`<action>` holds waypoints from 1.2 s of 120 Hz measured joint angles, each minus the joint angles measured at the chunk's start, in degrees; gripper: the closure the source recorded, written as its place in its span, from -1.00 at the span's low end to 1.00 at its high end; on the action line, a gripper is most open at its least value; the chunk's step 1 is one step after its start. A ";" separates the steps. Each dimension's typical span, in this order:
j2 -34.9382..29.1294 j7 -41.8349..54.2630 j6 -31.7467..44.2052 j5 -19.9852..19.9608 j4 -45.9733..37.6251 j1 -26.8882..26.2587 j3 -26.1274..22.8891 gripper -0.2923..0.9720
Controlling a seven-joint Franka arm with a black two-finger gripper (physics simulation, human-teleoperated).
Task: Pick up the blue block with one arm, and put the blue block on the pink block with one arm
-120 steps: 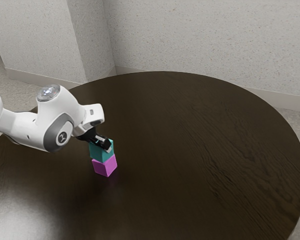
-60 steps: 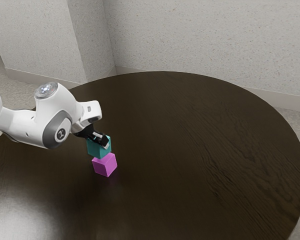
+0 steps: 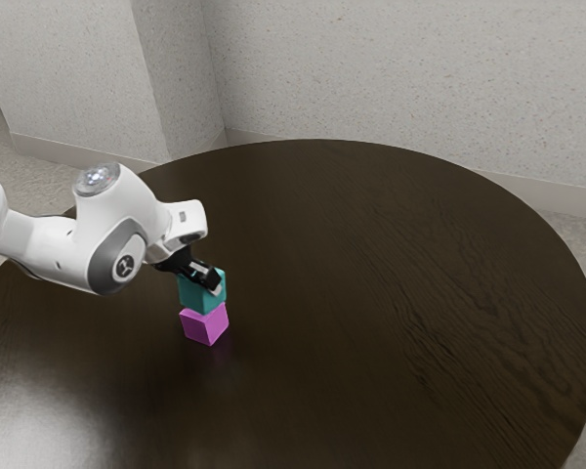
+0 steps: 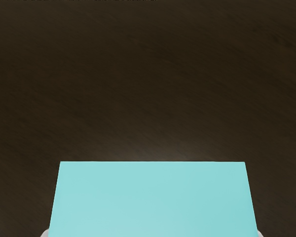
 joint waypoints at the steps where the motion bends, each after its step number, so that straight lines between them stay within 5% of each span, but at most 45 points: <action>1: -0.01 0.00 0.00 0.00 0.00 -0.01 0.00 -0.05; 36: -0.32 0.08 0.07 -0.01 -0.07 0.73 0.05 -0.05; 82: -0.96 0.39 0.02 -0.21 0.01 3.32 -1.14 -0.45; 144: -3.88 0.55 -5.44 0.10 2.18 1.71 -1.77 -0.53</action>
